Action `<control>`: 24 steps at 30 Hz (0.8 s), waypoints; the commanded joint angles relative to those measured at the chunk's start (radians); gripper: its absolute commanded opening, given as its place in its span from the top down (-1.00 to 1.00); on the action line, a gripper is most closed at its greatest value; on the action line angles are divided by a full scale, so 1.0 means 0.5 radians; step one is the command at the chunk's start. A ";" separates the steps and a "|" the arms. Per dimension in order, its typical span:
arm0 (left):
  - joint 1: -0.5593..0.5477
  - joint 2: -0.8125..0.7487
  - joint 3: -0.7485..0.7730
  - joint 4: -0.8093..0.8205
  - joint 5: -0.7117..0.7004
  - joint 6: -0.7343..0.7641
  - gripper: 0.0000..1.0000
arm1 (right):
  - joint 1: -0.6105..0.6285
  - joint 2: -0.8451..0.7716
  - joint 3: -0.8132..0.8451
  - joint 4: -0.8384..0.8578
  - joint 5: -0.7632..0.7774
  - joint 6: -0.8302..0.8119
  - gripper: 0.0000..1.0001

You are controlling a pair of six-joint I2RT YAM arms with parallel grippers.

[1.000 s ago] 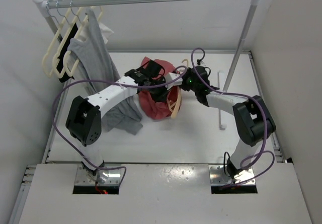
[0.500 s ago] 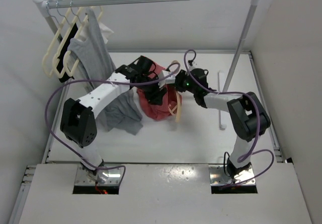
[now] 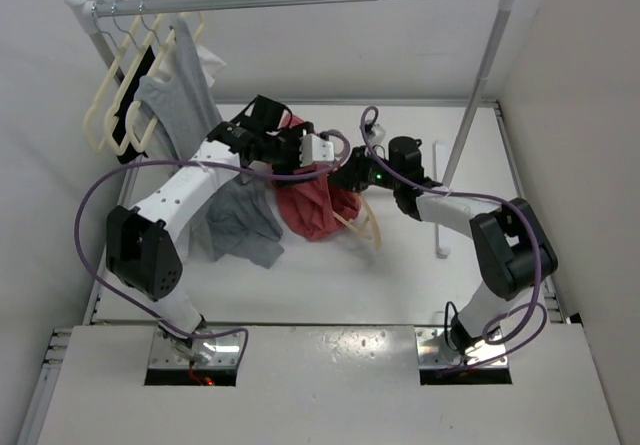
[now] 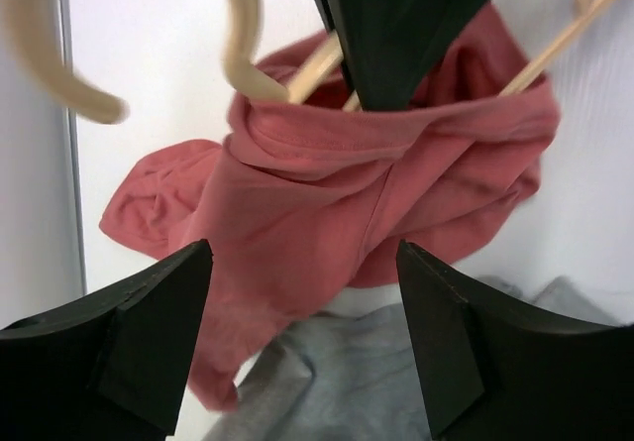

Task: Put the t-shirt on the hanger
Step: Place tshirt on hanger

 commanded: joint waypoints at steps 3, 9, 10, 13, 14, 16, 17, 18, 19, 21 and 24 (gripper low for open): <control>-0.001 0.014 -0.068 0.173 -0.077 0.351 -0.62 | -0.003 -0.237 -0.044 0.055 -0.188 -0.140 1.00; 0.064 0.033 -0.068 0.278 -0.114 0.262 0.14 | -0.003 -0.333 -0.108 -0.086 -0.256 -0.247 1.00; 0.064 0.033 -0.068 0.278 -0.084 0.234 0.23 | -0.003 -0.333 -0.108 -0.135 -0.256 -0.248 1.00; 0.064 0.014 -0.047 0.260 -0.001 0.212 0.36 | -0.024 -0.351 -0.127 -0.205 -0.286 -0.333 1.00; 0.064 0.014 -0.047 0.235 -0.001 0.234 0.53 | -0.024 -0.370 -0.127 -0.227 -0.305 -0.334 1.00; 0.064 0.014 -0.065 0.235 -0.001 0.234 1.00 | -0.024 -0.370 -0.078 -0.328 -0.323 -0.413 1.00; 0.082 0.014 -0.065 0.235 -0.001 0.258 1.00 | -0.024 -0.370 -0.078 -0.368 -0.323 -0.441 1.00; 0.082 0.032 -0.065 0.235 -0.019 0.258 1.00 | -0.024 -0.388 -0.050 -0.396 -0.344 -0.459 1.00; 0.082 0.033 -0.065 0.235 -0.019 0.277 1.00 | -0.024 -0.388 -0.050 -0.414 -0.345 -0.459 1.00; 0.119 0.051 -0.038 0.235 0.005 0.246 1.00 | -0.024 -0.416 -0.050 -0.414 -0.345 -0.459 1.00; 0.159 0.051 0.042 0.061 0.204 0.374 0.86 | -0.024 -0.495 -0.102 -0.414 -0.345 -0.459 1.00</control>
